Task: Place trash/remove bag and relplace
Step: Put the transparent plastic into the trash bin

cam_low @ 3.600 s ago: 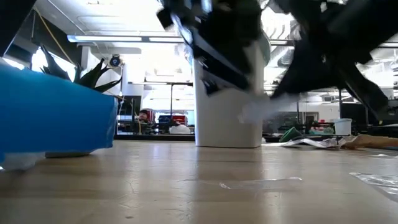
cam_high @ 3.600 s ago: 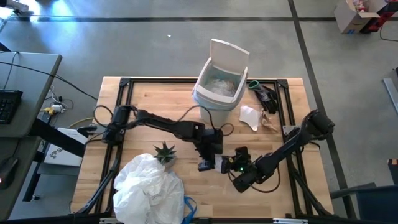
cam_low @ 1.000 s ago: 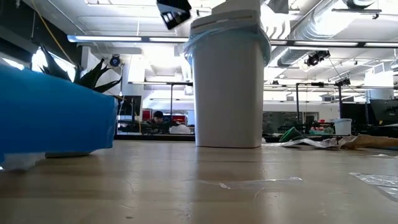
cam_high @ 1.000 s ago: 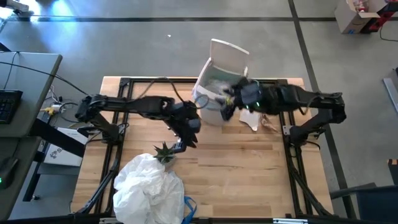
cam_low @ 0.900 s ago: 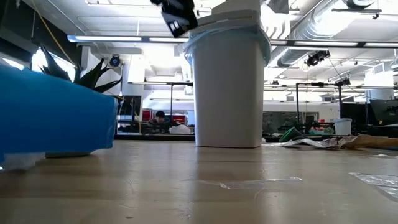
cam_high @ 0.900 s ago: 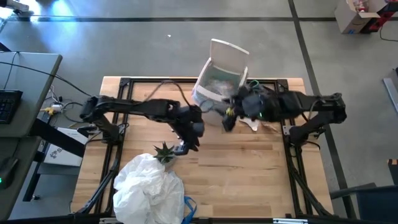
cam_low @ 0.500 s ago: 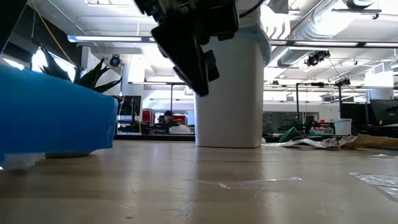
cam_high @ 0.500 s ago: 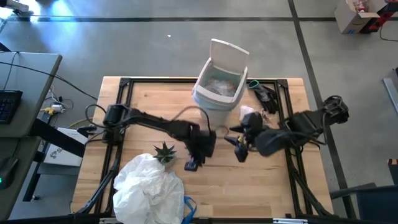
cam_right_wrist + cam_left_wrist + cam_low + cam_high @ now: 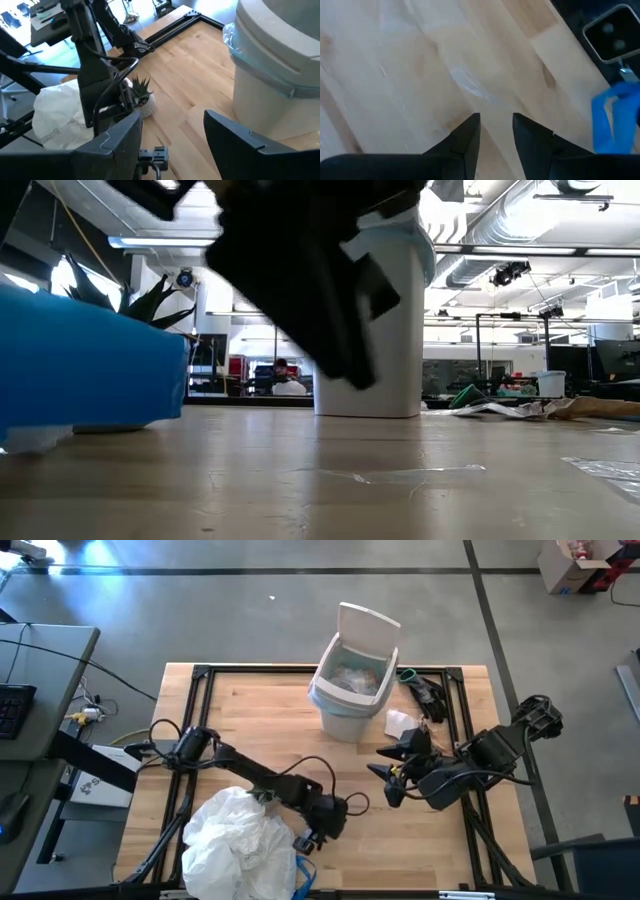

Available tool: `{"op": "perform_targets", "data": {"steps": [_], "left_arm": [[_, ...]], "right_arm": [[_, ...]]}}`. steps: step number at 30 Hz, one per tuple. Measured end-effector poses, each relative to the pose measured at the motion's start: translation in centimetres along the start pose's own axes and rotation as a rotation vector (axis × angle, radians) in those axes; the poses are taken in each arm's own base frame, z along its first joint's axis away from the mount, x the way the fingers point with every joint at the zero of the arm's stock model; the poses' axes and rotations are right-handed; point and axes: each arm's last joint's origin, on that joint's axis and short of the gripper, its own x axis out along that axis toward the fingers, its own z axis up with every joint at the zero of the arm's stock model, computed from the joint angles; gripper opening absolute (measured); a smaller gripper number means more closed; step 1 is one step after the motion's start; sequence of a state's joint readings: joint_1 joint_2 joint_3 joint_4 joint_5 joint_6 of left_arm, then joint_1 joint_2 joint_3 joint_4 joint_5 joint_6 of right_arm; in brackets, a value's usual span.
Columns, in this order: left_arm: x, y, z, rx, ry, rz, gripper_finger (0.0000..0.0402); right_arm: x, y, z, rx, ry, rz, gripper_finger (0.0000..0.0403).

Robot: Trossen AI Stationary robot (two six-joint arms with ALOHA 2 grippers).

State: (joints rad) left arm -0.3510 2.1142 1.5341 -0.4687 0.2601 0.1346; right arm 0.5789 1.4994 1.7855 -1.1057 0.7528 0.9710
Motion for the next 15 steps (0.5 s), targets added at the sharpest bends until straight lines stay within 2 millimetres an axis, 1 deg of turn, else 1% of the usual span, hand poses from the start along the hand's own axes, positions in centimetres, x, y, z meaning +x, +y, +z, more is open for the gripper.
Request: {"op": "perform_targets", "data": {"steps": [4,9,12,15], "left_arm": [[0.8,-0.2,0.8,0.016,-0.081,0.015,0.0099],[2.2,0.1,0.7,-0.054,-0.116,0.015,0.0099],[3.0,0.2,0.7,-0.083,-0.12,0.076,0.0099],[3.8,-0.1,0.5,-0.075,-0.113,0.157,0.0099]], "right_arm": [[0.0,-0.1,0.0,-0.007,0.001,-0.006,0.0199],[0.0,-0.1,-0.1,-0.012,0.004,-0.01,0.0199],[0.0,-0.1,-0.1,-0.012,0.004,-0.01,0.0199],[0.0,-0.1,-0.1,-0.011,0.006,-0.011,0.0199]]}}
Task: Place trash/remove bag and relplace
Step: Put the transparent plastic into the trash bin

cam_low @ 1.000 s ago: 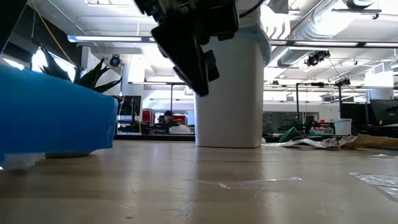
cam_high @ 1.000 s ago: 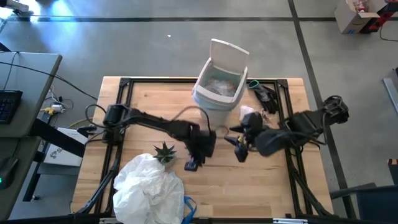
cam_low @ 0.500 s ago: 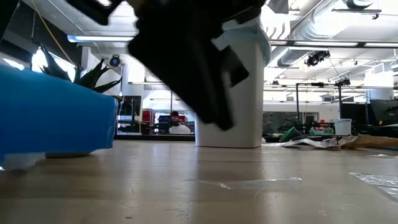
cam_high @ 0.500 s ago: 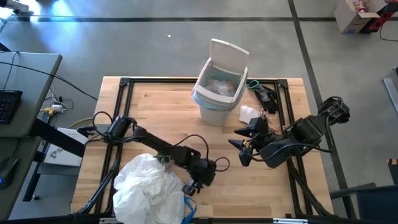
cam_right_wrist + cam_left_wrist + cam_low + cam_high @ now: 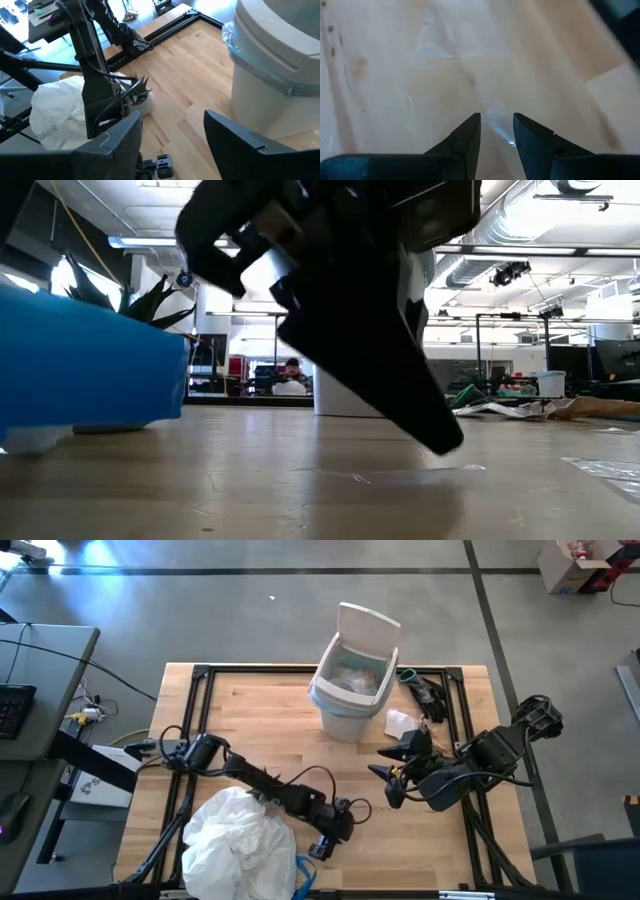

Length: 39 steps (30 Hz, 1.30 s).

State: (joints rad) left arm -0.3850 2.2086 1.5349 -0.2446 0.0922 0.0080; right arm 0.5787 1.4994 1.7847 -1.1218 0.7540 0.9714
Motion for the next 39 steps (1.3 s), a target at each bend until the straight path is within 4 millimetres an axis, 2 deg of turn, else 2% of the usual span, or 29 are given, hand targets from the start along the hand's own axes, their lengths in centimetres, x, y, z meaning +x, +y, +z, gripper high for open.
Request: {"op": "perform_targets", "data": {"steps": [7,13,17,22,26,31,36,39], "left_arm": [[1.8,-1.5,-0.5,-0.01,-0.02,-0.028,0.0099],[3.3,-2.1,-1.8,-0.008,0.046,0.069,0.0095],[3.8,-2.0,-2.4,0.008,0.085,0.118,0.0069],[3.8,-1.7,-2.4,0.054,0.088,0.129,0.0008],[3.6,-1.0,-2.4,0.048,0.092,0.109,0.0002],[1.6,-0.2,-1.7,0.068,0.111,0.109,0.0],[-2.1,1.7,-0.4,0.075,0.101,0.154,0.0],[-5.3,3.2,0.8,0.047,0.067,0.184,0.0]], "right_arm": [[0.0,0.0,-0.1,-0.003,0.013,0.005,0.0199],[0.0,0.0,-0.1,0.001,0.013,0.005,0.0199],[0.0,0.0,-0.1,0.016,0.013,0.005,0.0199],[0.0,0.0,-0.1,0.043,0.013,0.005,0.0199],[0.0,0.0,-0.1,0.051,0.014,0.006,0.0199],[0.0,0.0,-0.1,0.059,0.013,0.007,0.0199],[0.0,0.0,0.0,0.055,0.004,0.001,0.0199],[0.0,0.0,0.0,0.043,-0.009,-0.01,0.0199]]}}
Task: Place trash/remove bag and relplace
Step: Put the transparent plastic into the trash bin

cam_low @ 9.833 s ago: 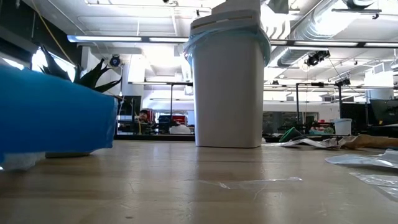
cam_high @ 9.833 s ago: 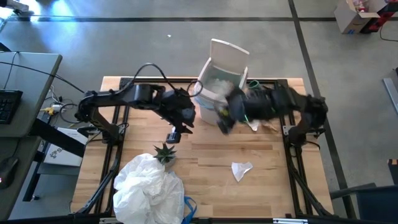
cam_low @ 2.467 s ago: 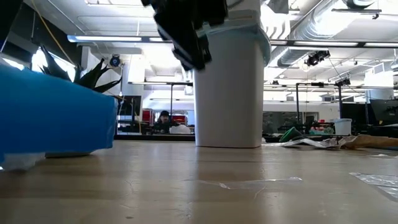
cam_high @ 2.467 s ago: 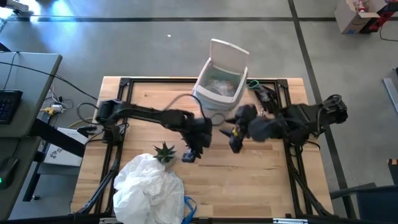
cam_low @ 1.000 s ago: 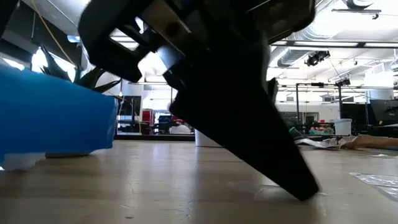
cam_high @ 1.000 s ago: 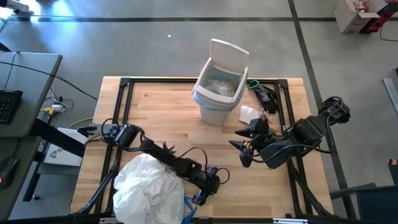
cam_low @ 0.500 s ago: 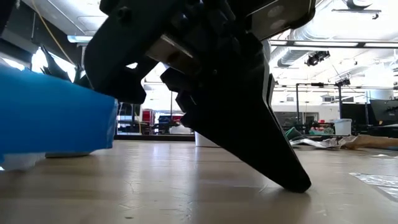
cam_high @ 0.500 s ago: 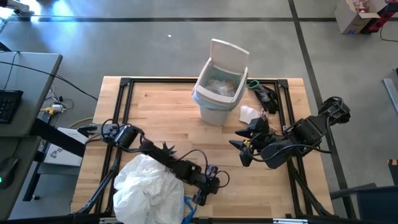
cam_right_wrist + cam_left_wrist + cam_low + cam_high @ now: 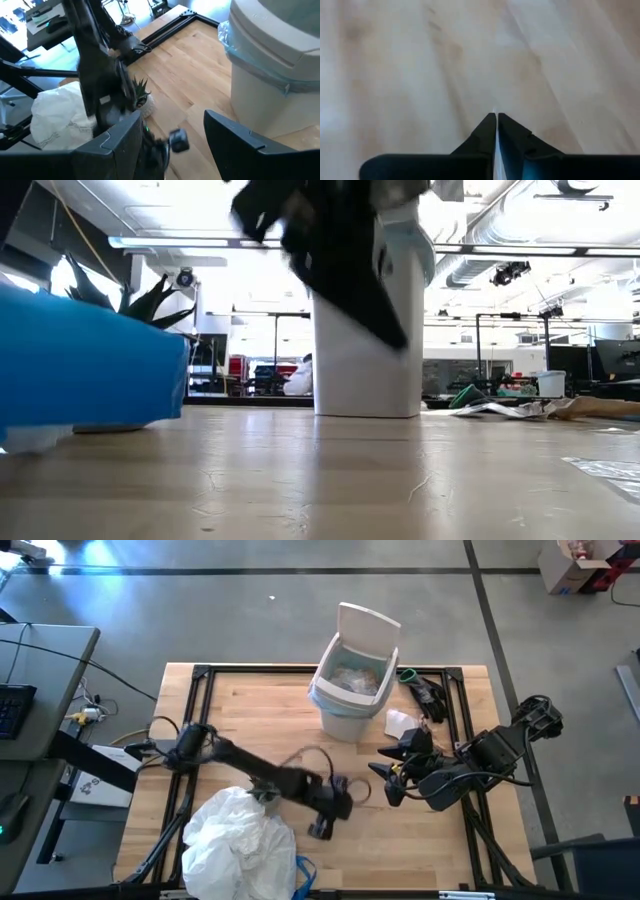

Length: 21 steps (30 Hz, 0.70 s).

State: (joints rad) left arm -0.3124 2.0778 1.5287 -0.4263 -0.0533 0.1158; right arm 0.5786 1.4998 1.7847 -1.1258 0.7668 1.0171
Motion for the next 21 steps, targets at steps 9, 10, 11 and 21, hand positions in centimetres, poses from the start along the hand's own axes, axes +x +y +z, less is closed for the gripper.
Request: {"op": "perform_targets", "data": {"steps": [9,10,11,21], "left_arm": [[-12.0,5.7,1.8,-0.091,-0.2,0.1,0.0],[-13.5,6.3,1.8,-0.103,-0.228,0.115,0.0],[-15.0,6.7,1.8,-0.113,-0.258,0.13,0.0],[-28.8,12.4,1.6,-0.204,-0.574,0.371,0.0]], "right_arm": [[0.0,-0.1,0.1,0.015,-0.038,-0.023,0.0199],[-0.1,0.0,0.0,0.02,-0.037,-0.021,0.0199],[-0.1,0.0,0.0,0.024,-0.036,-0.018,0.0199],[-0.2,1.1,-2.6,0.077,0.153,0.011,0.0199]]}}
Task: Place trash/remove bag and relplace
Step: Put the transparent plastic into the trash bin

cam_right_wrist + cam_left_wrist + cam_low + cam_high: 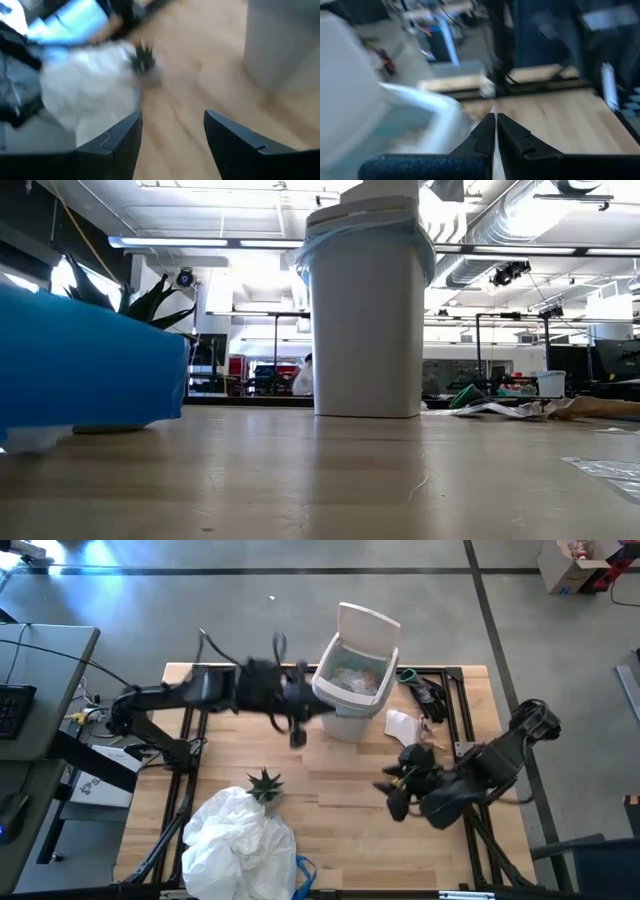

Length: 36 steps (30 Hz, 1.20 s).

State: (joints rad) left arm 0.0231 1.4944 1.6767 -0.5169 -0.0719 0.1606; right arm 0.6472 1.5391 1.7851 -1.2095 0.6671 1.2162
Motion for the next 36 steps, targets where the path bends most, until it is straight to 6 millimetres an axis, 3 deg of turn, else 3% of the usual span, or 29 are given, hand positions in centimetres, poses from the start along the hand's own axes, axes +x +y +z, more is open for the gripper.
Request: {"op": "perform_targets", "data": {"steps": [4,7,15,25,36], "left_arm": [[-1.5,3.1,2.3,0.003,-0.137,0.069,0.0],[-1.2,5.3,2.7,-0.019,-0.213,0.09,0.0],[4.2,10.0,-0.5,-0.148,-0.141,0.068,0.0],[9.4,12.8,-4.6,-0.242,-0.043,0.092,0.0009],[9.7,13.3,-5.2,-0.285,-0.029,0.072,0.0119]], "right_arm": [[2.1,0.9,-2.6,-0.006,0.178,-0.076,0.0199],[4.1,1.8,-4.8,-0.002,0.286,-0.144,0.0199],[7.3,4.1,-10.6,0.002,0.429,-0.229,0.0183],[7.2,5.9,-16.1,0.047,0.409,-0.212,0.0172],[7.4,6.4,-19.9,0.106,0.331,-0.228,0.0172]]}}
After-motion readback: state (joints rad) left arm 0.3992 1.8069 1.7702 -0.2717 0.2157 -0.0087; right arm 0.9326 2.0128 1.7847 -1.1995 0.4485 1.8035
